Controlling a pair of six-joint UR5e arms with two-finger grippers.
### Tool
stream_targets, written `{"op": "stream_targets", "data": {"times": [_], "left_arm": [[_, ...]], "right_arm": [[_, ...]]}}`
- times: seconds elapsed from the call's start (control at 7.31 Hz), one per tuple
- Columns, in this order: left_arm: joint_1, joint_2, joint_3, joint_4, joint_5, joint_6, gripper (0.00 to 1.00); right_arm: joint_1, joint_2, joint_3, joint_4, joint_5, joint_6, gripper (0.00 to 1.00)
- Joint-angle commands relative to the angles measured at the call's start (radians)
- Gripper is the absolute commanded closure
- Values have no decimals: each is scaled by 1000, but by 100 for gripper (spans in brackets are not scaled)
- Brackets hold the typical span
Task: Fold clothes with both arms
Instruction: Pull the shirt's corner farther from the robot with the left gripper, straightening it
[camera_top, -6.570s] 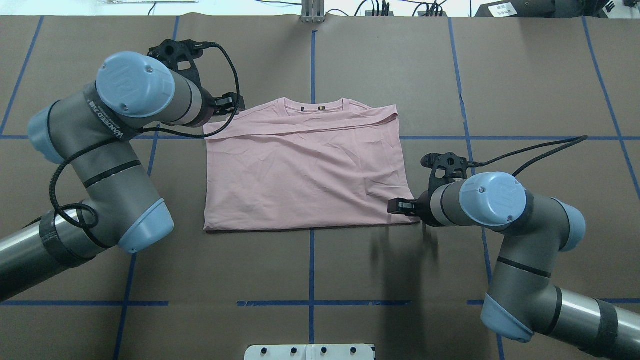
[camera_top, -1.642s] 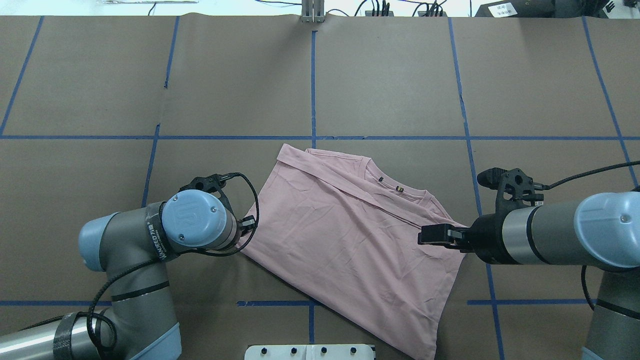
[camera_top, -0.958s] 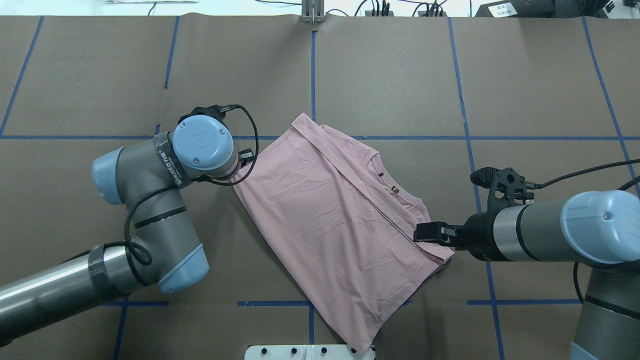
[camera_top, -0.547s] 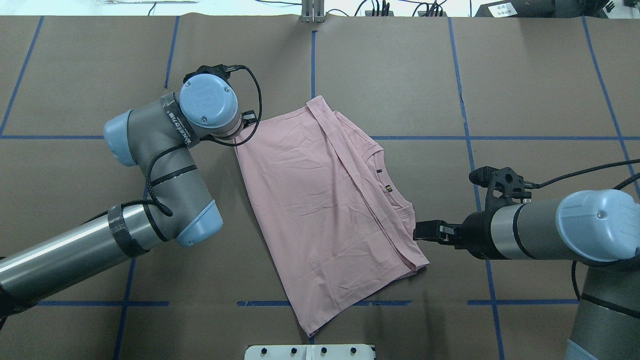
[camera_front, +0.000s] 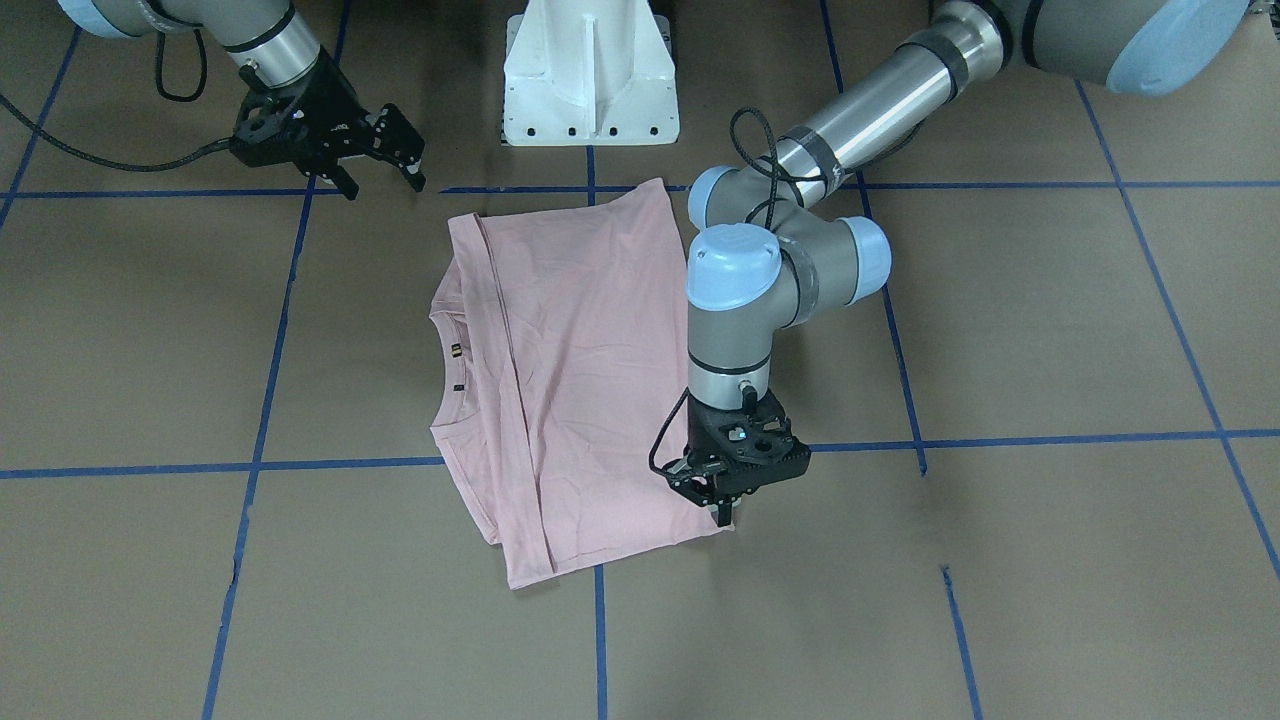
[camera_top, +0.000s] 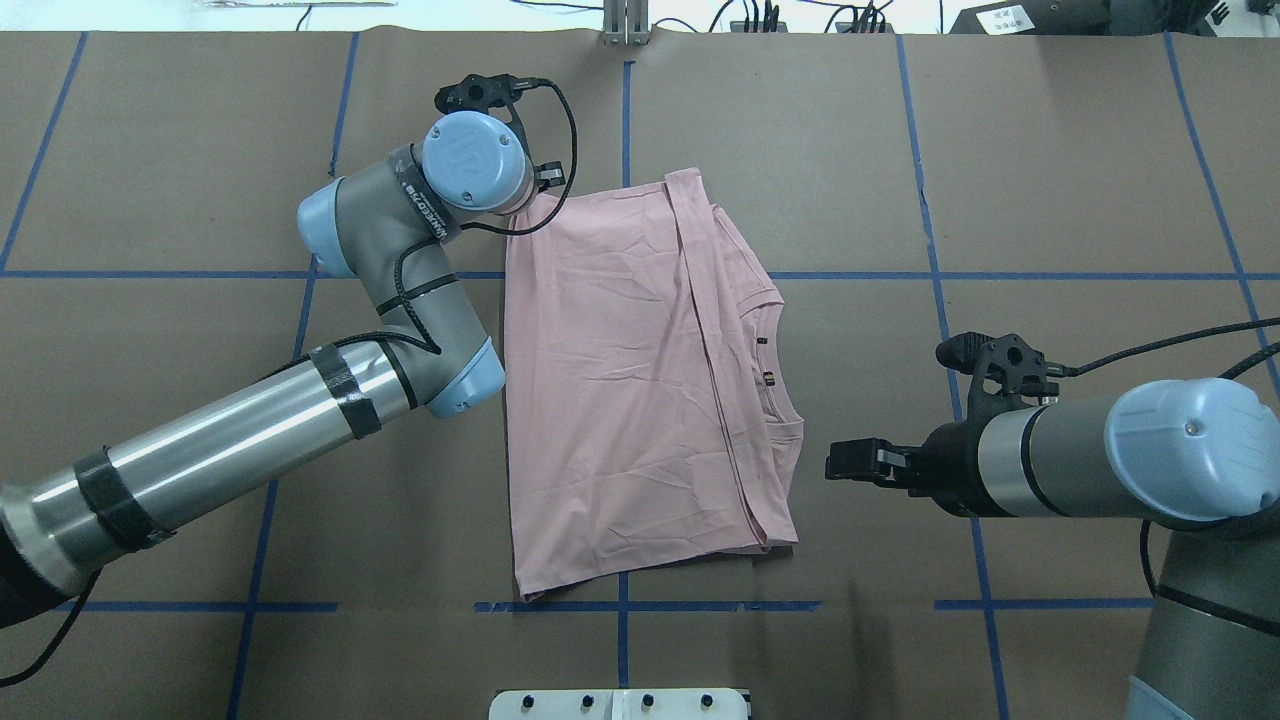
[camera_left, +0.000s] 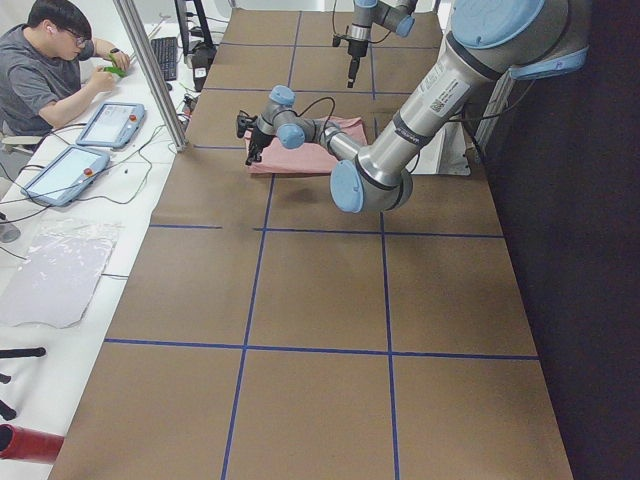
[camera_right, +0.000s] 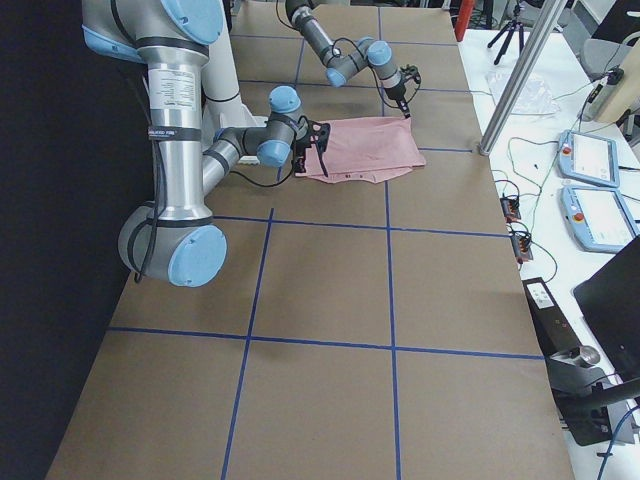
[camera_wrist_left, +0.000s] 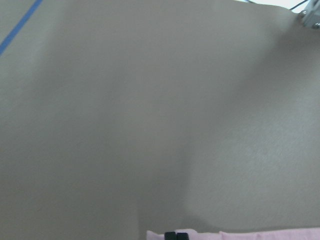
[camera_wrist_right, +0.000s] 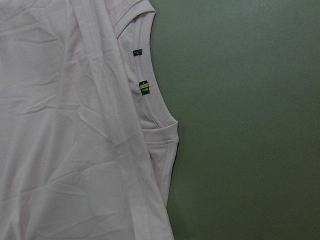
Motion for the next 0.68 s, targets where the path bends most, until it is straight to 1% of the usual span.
{"op": "stream_targets", "data": {"times": [0.0, 0.14, 0.55], "left_arm": [[-9, -60, 147, -126, 47, 25, 100], [-9, -86, 210, -164, 56, 27, 100], [-34, -85, 217, -174, 56, 57, 100]], "right_arm": [[-1, 10, 0, 0, -1, 2, 0], [-2, 10, 0, 0, -1, 2, 0], [0, 8, -2, 0, -7, 2, 0]]}}
